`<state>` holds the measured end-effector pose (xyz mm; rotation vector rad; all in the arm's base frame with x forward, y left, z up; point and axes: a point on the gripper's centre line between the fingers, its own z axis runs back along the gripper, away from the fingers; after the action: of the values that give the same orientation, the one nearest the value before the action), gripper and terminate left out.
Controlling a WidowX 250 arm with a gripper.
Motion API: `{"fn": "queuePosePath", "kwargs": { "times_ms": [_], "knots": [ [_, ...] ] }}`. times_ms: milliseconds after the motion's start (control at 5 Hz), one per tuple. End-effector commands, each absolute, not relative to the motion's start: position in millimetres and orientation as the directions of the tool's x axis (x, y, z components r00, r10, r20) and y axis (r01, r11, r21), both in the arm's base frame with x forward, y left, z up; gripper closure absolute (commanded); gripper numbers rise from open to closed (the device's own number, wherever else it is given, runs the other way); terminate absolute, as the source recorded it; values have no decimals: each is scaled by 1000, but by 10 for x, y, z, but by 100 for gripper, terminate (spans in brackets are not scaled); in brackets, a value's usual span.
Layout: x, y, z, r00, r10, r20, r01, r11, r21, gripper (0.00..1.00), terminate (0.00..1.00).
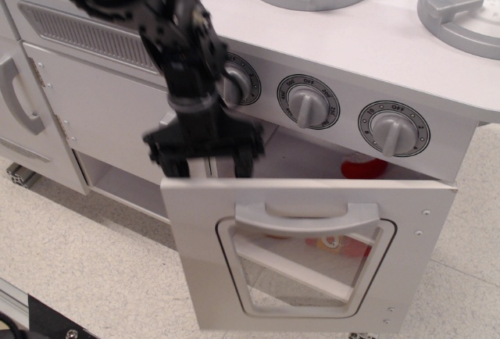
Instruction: Open oven
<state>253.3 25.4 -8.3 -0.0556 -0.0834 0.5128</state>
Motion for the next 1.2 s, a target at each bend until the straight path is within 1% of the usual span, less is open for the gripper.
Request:
{"fn": "queuePosePath", "kwargs": {
  "times_ms": [0,200,400,600,800,1000],
  "knots": [
    [2254,-191,80,867,490,86,-476,867,-146,0,0],
    [2115,-562,159,865,499,55,-476,850,-225,0,0],
    [1971,-921,165,861,508,34,-479,831,-281,0,0],
    [1877,-1089,103,865,502,-16,-485,826,-288,0,0],
    [1787,-1132,44,901,434,3,-419,871,-258,0,0],
    [1787,-1132,44,901,434,3,-419,871,-258,0,0]
  ]
}}
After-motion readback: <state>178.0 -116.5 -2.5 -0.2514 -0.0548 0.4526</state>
